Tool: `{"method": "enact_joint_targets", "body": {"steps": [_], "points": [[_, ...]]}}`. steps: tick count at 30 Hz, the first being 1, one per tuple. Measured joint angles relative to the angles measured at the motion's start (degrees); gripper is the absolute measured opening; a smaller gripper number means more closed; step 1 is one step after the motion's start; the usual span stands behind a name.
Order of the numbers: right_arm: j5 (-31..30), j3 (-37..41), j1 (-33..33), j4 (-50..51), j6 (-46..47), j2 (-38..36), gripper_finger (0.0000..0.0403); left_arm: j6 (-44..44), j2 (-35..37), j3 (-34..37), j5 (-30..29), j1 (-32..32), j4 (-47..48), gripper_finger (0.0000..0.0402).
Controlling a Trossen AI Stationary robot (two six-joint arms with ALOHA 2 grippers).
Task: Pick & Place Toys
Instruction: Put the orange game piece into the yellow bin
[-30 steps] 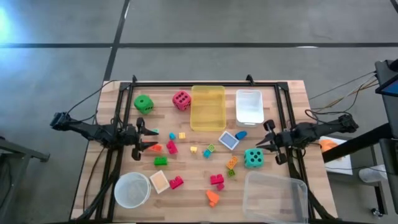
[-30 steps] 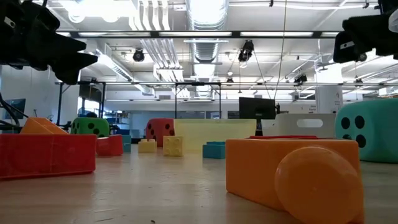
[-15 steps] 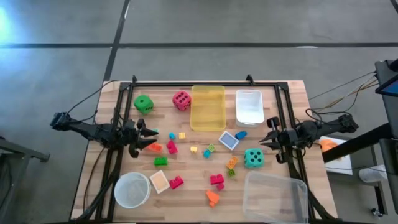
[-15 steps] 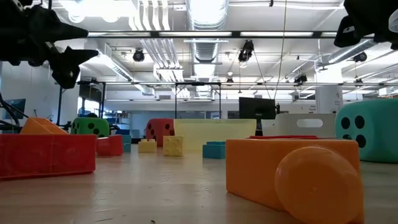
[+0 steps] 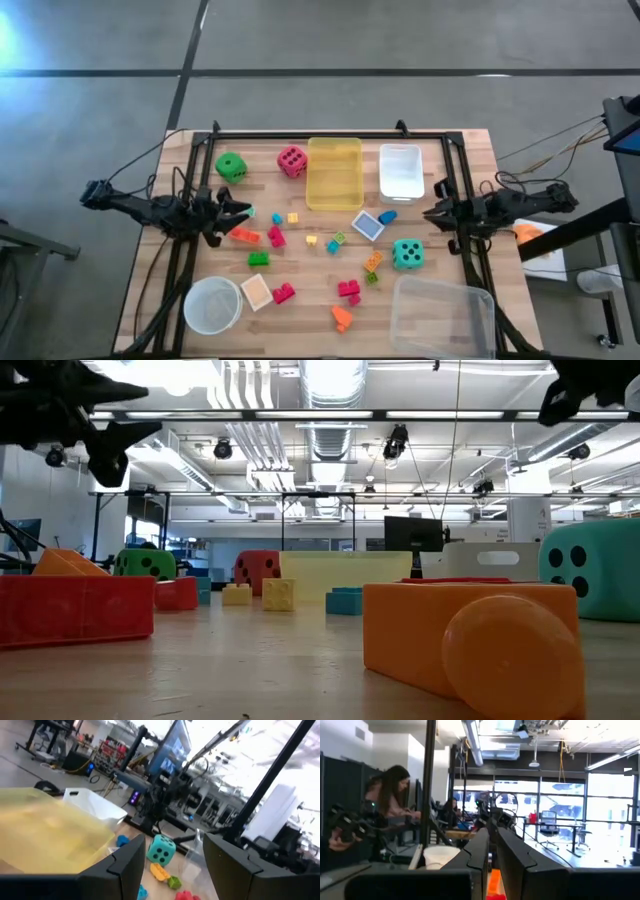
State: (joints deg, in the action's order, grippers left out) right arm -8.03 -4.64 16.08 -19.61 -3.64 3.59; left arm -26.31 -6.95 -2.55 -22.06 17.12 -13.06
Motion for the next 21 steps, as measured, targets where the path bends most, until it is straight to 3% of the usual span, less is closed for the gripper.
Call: {"method": "enact_joint_targets", "body": {"steps": [12,21], "points": [[-0.99,-10.71,0.02,4.39,5.65,20.68,0.0034,-0.71,-12.51,-13.66,0.01,0.00,20.91,0.0202],[-5.65,-15.43,0.00,4.45,4.05,32.40,0.0034,-12.35,-23.19,-20.73,0.04,0.00,34.70,0.0202]]}}
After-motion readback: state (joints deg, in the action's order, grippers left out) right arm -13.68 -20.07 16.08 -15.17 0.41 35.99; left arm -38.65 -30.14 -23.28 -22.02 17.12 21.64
